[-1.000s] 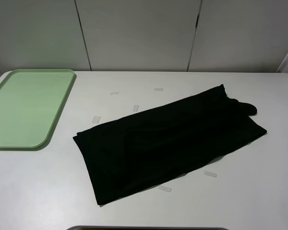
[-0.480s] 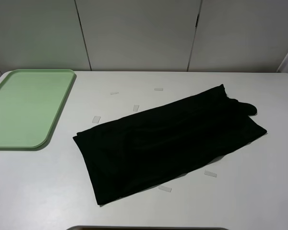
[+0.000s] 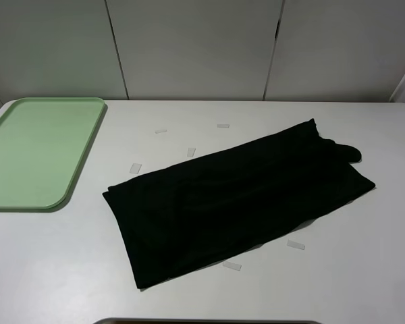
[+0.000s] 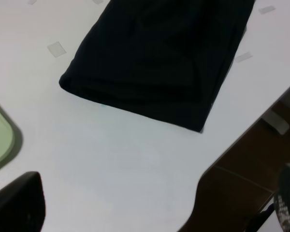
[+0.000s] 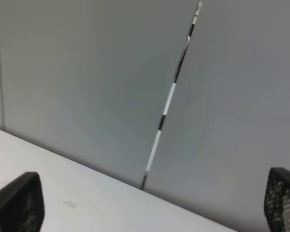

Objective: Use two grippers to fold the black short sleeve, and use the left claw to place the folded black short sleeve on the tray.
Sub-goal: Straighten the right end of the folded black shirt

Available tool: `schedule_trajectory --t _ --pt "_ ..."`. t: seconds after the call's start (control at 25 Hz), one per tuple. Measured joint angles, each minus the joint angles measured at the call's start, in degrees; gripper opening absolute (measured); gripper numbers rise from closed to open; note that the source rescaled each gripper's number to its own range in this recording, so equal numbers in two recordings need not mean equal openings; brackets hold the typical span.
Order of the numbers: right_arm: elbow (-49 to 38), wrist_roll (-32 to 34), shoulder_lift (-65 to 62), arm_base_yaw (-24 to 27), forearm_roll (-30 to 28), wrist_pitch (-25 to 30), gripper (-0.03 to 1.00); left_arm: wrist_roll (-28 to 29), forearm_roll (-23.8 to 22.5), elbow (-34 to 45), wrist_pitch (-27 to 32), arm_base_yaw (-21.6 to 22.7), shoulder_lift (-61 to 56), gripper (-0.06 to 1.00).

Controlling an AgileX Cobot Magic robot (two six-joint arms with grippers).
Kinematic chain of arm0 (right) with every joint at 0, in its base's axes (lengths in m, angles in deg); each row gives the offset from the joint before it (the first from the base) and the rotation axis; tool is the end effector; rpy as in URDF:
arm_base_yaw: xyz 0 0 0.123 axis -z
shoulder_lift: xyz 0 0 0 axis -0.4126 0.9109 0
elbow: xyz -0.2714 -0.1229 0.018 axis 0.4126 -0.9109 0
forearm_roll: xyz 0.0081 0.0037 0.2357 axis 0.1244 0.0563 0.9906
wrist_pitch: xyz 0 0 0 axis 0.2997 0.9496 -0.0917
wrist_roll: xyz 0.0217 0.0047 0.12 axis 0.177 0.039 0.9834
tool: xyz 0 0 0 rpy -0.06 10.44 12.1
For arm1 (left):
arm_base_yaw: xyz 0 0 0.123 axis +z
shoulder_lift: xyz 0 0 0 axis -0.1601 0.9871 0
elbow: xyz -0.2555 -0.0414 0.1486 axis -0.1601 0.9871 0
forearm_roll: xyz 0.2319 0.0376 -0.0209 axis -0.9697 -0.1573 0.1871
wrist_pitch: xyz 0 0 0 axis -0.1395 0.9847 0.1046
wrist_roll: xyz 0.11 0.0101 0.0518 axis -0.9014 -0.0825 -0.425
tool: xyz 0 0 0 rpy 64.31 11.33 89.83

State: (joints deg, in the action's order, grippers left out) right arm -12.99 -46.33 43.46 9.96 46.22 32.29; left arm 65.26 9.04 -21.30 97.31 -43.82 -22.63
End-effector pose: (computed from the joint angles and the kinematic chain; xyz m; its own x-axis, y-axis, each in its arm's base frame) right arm 0.1127 0.0342 0.4431 -0.0946 -0.2560 -0.9620 -0.3173 0.9237 -0.2146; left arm -0.0070 -0.0017 0.2512 -0.3417 0.3238 -0.8823 0.6263 0.7784 0.0430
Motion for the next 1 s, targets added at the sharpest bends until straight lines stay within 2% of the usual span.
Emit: schedule_trajectory --t 0.08,0.2,0.4,0.52,0.68,1.0 --pt "0.00 0.70 0.00 0.00 2.75 0.04 1.00 0.00 0.00 0.00 0.00 1.71 0.00 0.94" --pt "0.00 1.08 0.78 0.00 6.24 0.44 1.00 0.00 0.00 0.00 0.00 6.57 0.00 0.94" --pt "0.00 1.22 6.82 0.00 7.52 6.04 1.00 0.00 0.00 0.00 -0.13 16.69 0.00 0.94" --pt "0.00 1.22 13.07 0.00 8.09 9.03 1.00 0.00 0.00 0.00 -0.13 19.85 0.00 0.94" --pt "0.00 1.22 21.22 0.00 9.84 10.90 1.00 0.00 0.00 0.00 -0.13 21.26 0.00 0.94" --pt "0.00 1.22 32.28 0.00 15.94 10.25 1.00 0.06 -0.05 0.00 -0.13 21.26 0.00 0.94"
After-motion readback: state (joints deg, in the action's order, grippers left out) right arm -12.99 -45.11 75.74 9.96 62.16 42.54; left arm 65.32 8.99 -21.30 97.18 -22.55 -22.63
